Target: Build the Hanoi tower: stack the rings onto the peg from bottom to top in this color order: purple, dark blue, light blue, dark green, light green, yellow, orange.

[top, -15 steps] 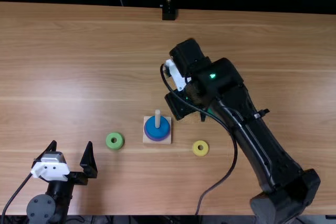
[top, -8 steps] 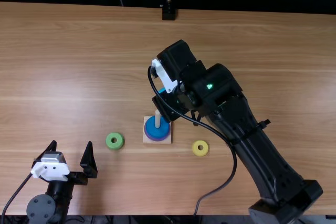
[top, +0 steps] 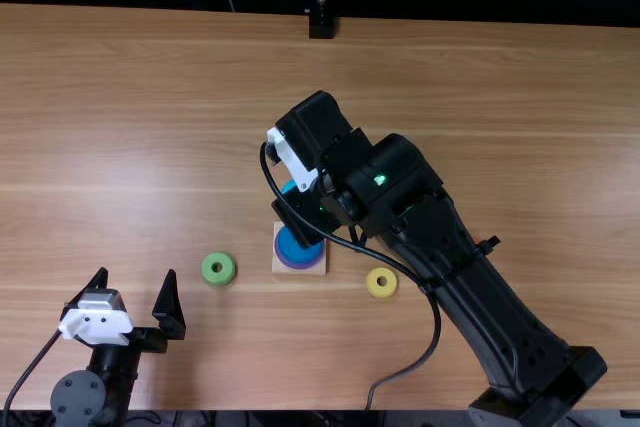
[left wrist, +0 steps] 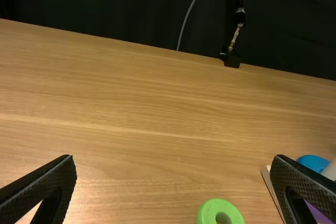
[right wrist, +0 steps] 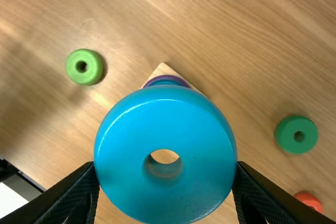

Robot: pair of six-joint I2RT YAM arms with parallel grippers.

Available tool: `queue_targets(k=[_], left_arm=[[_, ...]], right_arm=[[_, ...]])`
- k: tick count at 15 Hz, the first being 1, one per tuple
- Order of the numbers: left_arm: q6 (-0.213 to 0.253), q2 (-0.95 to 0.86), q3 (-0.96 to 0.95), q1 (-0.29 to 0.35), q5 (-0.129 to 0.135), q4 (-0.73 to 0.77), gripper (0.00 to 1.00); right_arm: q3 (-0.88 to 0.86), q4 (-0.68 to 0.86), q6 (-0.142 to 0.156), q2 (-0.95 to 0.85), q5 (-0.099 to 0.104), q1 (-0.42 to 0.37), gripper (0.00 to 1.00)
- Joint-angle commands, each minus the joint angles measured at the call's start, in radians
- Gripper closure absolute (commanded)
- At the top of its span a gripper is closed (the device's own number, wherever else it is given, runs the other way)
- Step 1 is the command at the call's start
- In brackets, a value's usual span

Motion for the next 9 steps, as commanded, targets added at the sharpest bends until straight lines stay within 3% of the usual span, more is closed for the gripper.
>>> queue_targets(k=[1,7,9], left_arm=[[0.008,-0.012,-0.050,0.004,0.019,-0.014,0.00],[0.008,-0.012,-0.050,0.004,0.019,-0.014,0.00],[0.008,-0.012,-0.050,0.004,0.019,-0.014,0.00]], right_arm=[[0.020,0.000,0.008,-0.025,-0.007,0.009,1.00],[0.009,0.002,0.010,-0.027,-0.009,0.003,1.00],[0.008,0.002,0.010,-0.024,-0.020,0.003,1.00]])
